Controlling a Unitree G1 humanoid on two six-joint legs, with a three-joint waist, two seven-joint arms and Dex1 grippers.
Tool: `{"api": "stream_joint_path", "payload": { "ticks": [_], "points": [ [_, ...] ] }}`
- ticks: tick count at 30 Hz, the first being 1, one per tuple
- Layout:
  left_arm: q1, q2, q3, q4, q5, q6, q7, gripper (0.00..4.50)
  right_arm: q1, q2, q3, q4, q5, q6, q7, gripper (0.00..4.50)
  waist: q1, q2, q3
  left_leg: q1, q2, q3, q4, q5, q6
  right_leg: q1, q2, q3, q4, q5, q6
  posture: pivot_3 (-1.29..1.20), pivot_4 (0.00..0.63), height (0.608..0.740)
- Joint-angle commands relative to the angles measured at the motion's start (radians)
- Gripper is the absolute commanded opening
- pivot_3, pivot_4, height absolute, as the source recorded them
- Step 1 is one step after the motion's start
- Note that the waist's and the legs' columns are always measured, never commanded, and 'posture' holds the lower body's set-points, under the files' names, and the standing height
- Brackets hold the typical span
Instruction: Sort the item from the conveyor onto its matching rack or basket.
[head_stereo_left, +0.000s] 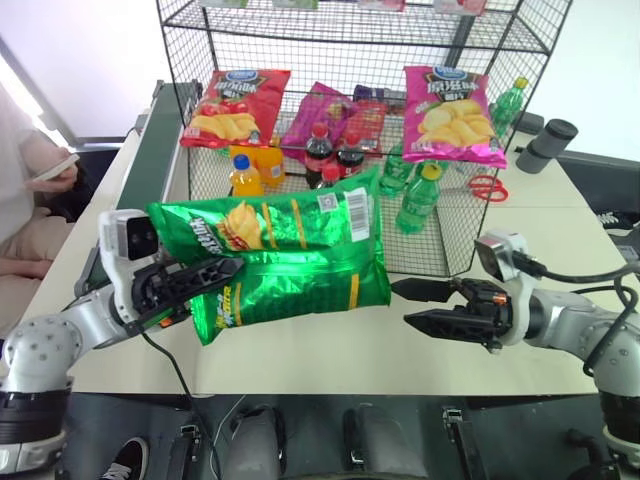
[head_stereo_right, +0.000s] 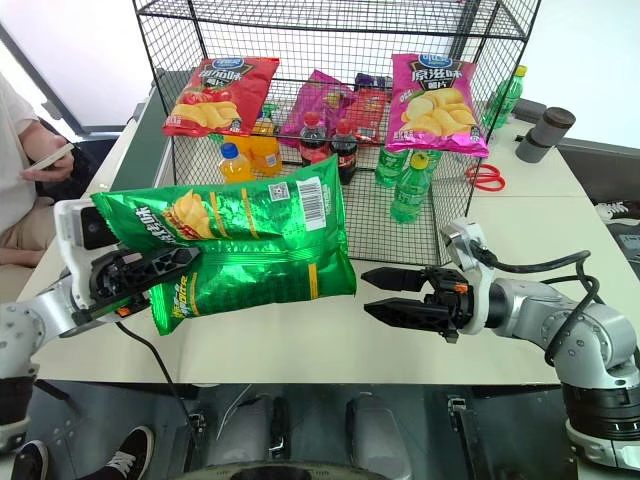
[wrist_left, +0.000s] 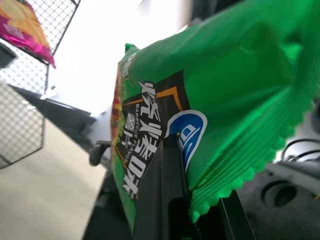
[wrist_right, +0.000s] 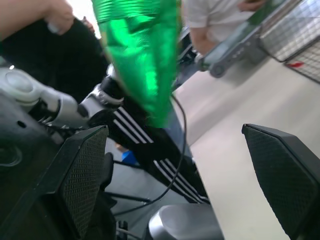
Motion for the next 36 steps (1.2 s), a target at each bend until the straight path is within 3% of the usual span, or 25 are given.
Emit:
{"api": "stream_joint_path", "payload": {
  "ticks": [1,3,6,15,22,25,27,35,36],
  "points": [
    [-0.038,-0.023,-0.004,0.013,-0.007,0.051,-0.028,0.03,-0.029,0.015,-0.015,-0.028,0.054,0.002,-0.025,4.5,0.001,0.0,0.0,0.0,0.0,0.0,0.0,0.0,0.0,0.0,0.0,0.0,0.0,0.0,0.0,0.0,0.15,0.74],
    [-0.05,-0.039,-0.004,0.025,-0.002,0.076,-0.035,0.03,-0.052,0.023,-0.008,-0.03,0.112,0.042,-0.05,4.5,-0.001,0.0,0.0,0.0,0.0,0.0,0.0,0.0,0.0,0.0,0.0,0.0,0.0,0.0,0.0,0.0,0.15,0.74],
    [-0.06,-0.059,-0.004,0.028,0.017,0.094,-0.038,0.03,-0.042,0.037,0.052,-0.067,0.044,0.008,-0.045,4.5,-0.001,0.0,0.0,0.0,0.0,-0.001,0.0,0.0,0.0,0.0,0.0,-0.001,0.0,0.0,0.0,0.0,0.15,0.74],
    [-0.04,-0.087,0.012,-0.005,0.087,0.089,-0.053,0.03,-0.125,0.093,0.087,-0.038,0.211,0.122,-0.157,4.5,-0.001,0.0,0.0,-0.001,0.0,-0.001,0.0,0.0,0.0,-0.001,0.0,-0.001,0.0,0.0,0.0,0.0,0.15,0.74],
    [-0.024,-0.112,0.017,-0.009,0.155,0.062,-0.063,0.03,-0.173,0.136,0.131,-0.005,0.239,0.162,-0.213,4.5,-0.001,0.0,0.0,-0.001,0.0,-0.001,0.0,0.0,0.0,-0.001,0.0,-0.001,0.0,0.0,0.0,0.0,0.15,0.74],
    [-0.022,-0.124,0.019,-0.012,0.176,0.054,-0.07,0.0,-0.178,0.15,0.141,-0.004,0.239,0.165,-0.238,3.61,-0.001,0.0,0.0,-0.001,0.0,-0.001,0.0,0.0,0.0,-0.001,0.0,-0.001,0.0,0.0,0.0,0.0,0.15,0.74],
    [-0.018,-0.129,0.018,-0.017,0.199,0.043,-0.076,0.0,-0.18,0.148,0.139,-0.007,0.236,0.161,-0.234,2.69,-0.001,0.0,0.0,-0.002,0.0,-0.001,0.0,0.0,0.0,-0.001,0.0,-0.001,0.0,0.0,0.0,0.0,0.15,0.74],
    [-0.015,-0.145,0.017,-0.024,0.254,0.015,-0.099,0.0,-0.184,0.137,0.148,-0.006,0.208,0.156,-0.222,2.69,-0.001,0.0,0.0,-0.002,0.0,-0.001,0.0,0.0,0.0,-0.001,0.0,-0.001,0.0,0.0,0.0,0.0,0.15,0.74],
    [-0.015,-0.146,0.018,-0.023,0.257,0.014,-0.1,0.0,-0.183,0.137,0.151,-0.007,0.199,0.153,-0.22,2.42,-0.001,0.0,0.0,-0.002,0.0,-0.001,0.0,0.0,0.0,-0.001,0.0,-0.001,0.0,0.0,0.0,0.0,0.15,0.74]
  ]
}}
